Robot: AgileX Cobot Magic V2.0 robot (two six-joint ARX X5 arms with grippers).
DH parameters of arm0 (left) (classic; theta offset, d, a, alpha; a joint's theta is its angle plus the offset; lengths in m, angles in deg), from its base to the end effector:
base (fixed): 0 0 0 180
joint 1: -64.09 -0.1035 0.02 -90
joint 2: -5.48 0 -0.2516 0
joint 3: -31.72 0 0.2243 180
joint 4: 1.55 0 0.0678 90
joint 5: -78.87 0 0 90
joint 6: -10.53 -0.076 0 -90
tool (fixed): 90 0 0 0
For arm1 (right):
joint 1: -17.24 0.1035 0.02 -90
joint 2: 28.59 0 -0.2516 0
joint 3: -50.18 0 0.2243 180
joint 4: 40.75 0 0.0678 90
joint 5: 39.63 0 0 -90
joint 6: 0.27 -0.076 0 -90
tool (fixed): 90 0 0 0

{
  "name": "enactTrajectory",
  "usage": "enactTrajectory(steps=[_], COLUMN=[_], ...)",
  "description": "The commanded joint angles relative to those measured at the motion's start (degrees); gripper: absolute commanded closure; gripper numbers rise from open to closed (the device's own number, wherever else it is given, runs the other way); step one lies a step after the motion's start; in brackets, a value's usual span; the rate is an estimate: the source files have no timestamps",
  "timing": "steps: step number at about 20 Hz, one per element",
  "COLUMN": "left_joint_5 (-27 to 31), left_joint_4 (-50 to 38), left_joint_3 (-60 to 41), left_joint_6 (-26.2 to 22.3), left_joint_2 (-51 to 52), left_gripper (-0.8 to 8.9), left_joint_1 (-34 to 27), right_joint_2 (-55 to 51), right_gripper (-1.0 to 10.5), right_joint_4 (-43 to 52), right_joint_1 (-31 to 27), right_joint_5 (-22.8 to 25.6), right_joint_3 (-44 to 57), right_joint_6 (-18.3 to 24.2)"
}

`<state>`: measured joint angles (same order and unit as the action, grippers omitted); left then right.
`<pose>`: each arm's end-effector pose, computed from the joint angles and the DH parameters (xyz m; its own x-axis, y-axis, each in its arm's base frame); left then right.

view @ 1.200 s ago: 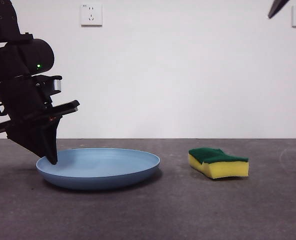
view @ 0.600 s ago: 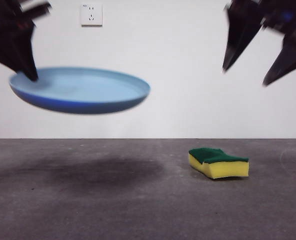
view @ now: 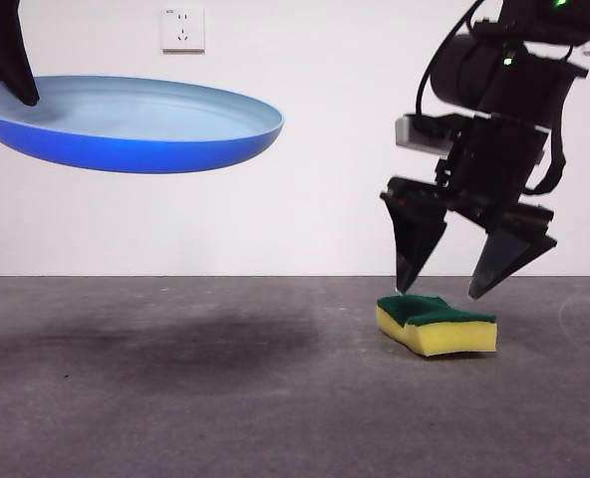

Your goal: Pick up the plate,pick up the cloth,clean the plate with the cloth

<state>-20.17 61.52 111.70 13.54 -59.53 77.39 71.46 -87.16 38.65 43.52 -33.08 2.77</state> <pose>0.2170 -0.0636 0.2832 0.6057 -0.3046 -0.7351 0.2908 0.9446 -0.1519 0.3162 0.1337 0.1586 0.3732 0.2745 -0.8862 -0.4560 0.8862 0.0824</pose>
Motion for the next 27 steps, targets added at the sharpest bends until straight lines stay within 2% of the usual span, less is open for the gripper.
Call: enactTrajectory(steps=[1, 5, 8, 12, 15, 20, 23, 25, 27], left_joint_5=[0.04, 0.04, 0.02, 0.04, 0.37, 4.55, 4.46, 4.44, 4.00], left_joint_4=[-0.35, -0.39, -0.37, -0.37, -0.42, -1.84, -3.78, -5.25, -7.21], left_joint_3=[-0.24, -0.24, -0.24, -0.24, -0.24, -0.24, -0.24, -0.24, -0.24], left_joint_6=[-0.31, -0.31, -0.33, -0.72, -0.76, -0.72, -0.09, 0.59, 2.40], left_joint_2=[-0.07, -0.07, -0.07, -0.07, -0.17, -2.62, -6.14, -8.59, -10.23], left_gripper=[8.22, 8.22, 8.22, 8.22, 8.22, 8.22, 8.22, 8.22, 8.22], left_joint_1=[0.22, 0.22, 0.22, 0.22, 0.22, 0.28, 1.01, 2.58, 4.83], right_joint_2=[2.36, 4.81, 5.88, 7.32, 6.84, -0.26, -9.31, -14.36, -17.07], right_gripper=[5.2, 5.3, 5.9, 7.6, 9.5, 9.6, 9.6, 9.6, 9.6], right_joint_4=[0.92, 1.38, 1.77, 1.70, 1.81, 1.75, 2.03, 3.04, 5.25], right_joint_1=[0.15, 0.15, 0.15, 0.15, 0.55, 2.43, 5.66, 7.98, 10.99], right_joint_5=[-0.26, -0.24, -0.24, -0.04, -0.20, -0.72, -1.42, -5.33, -5.62], right_joint_3=[-0.15, -0.15, -0.13, -0.15, -0.15, -0.26, -0.26, -0.26, -0.26], right_joint_6=[0.44, 0.35, -0.13, -0.63, -0.61, -0.85, -3.06, -5.38, -7.08])
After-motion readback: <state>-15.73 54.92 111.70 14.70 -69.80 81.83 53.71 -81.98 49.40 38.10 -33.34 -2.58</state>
